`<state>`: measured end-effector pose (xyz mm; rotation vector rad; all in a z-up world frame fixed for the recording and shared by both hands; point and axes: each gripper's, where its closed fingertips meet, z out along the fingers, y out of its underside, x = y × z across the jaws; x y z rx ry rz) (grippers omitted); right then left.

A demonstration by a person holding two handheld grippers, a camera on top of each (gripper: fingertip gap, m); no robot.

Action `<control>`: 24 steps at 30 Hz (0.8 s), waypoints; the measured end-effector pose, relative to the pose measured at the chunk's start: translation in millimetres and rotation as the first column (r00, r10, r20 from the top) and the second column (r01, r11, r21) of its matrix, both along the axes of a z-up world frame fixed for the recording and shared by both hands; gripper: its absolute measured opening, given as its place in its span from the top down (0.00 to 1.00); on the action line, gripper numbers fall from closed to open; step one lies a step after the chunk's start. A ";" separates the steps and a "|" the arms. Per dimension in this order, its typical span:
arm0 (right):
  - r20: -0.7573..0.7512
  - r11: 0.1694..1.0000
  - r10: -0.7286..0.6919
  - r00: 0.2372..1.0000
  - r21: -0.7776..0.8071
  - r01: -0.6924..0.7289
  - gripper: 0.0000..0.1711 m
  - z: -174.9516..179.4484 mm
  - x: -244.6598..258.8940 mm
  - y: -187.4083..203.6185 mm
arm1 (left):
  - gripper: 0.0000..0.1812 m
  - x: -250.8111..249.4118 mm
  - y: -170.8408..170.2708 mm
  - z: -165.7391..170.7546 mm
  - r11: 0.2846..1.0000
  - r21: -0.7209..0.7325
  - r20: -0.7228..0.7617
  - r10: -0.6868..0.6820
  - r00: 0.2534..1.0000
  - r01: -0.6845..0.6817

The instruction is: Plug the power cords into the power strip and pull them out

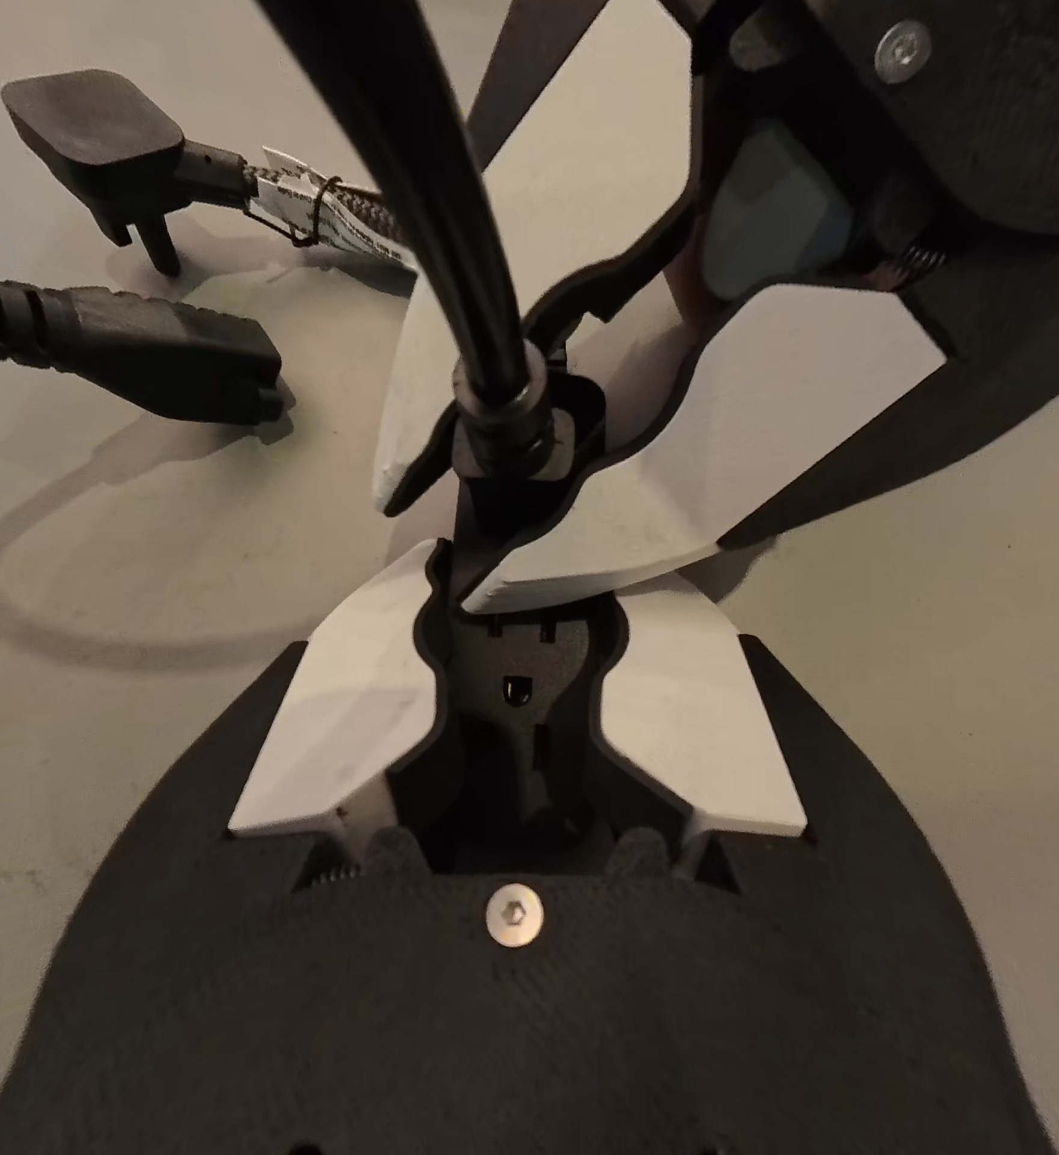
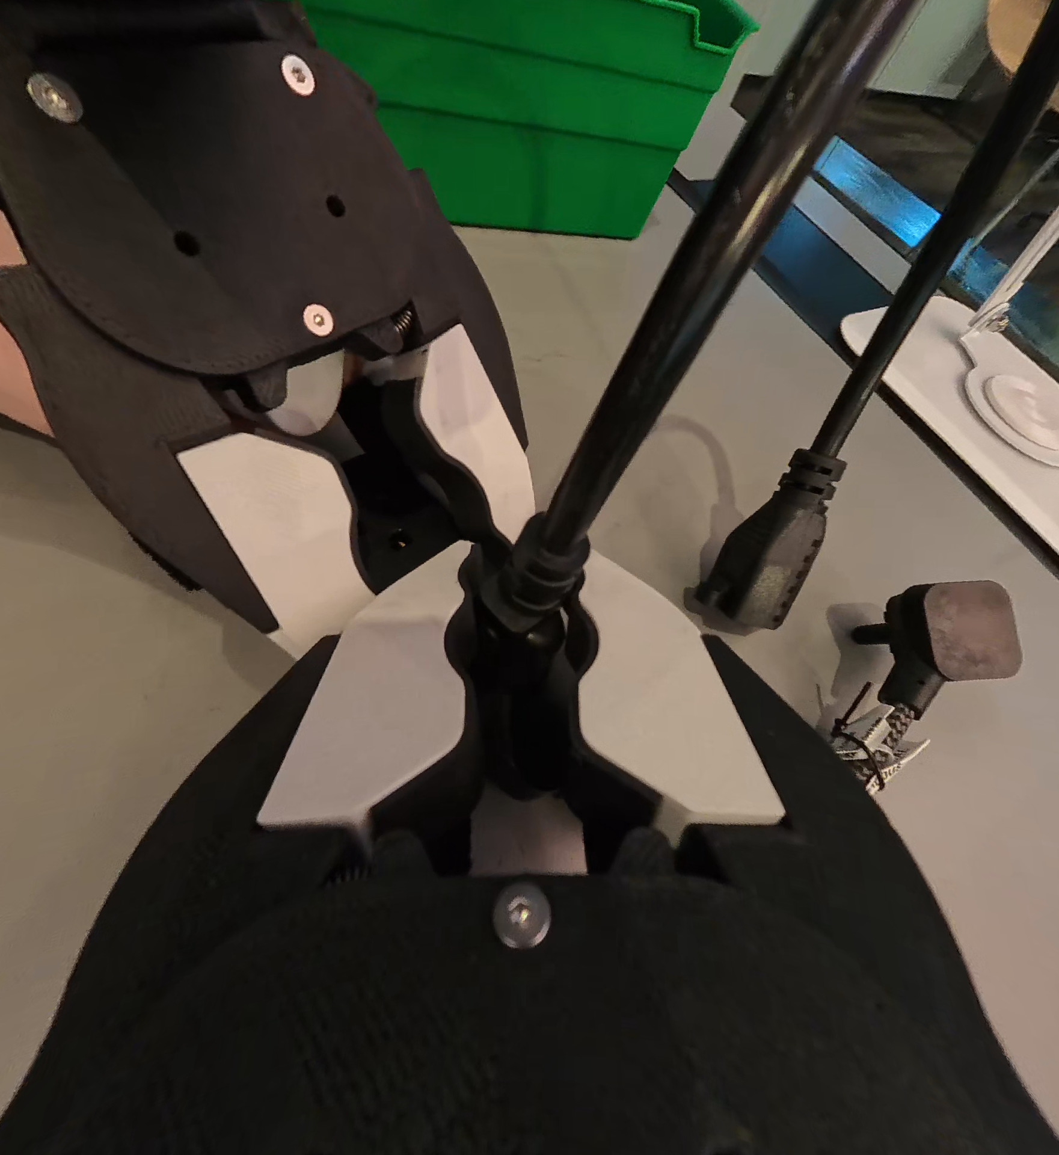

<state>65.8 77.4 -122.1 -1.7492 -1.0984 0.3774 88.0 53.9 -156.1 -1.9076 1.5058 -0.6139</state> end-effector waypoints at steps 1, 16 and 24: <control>-0.002 1.000 0.007 1.000 -0.003 -0.007 0.85 0.2 0.1 -0.5 | 0.76 0.2 -0.2 -0.1 1.000 0.000 0.001 -0.003 1.000 0.003; -0.010 0.999 0.027 1.000 -0.045 -0.028 0.88 2.6 1.4 -2.4 | 0.76 2.3 -0.6 -0.3 1.000 -0.002 0.008 0.004 1.000 -0.004; -0.105 0.947 0.213 0.971 -0.224 -0.232 0.87 3.4 5.1 -13.9 | 0.76 5.0 -3.6 1.7 0.999 0.037 0.022 -0.034 0.999 0.033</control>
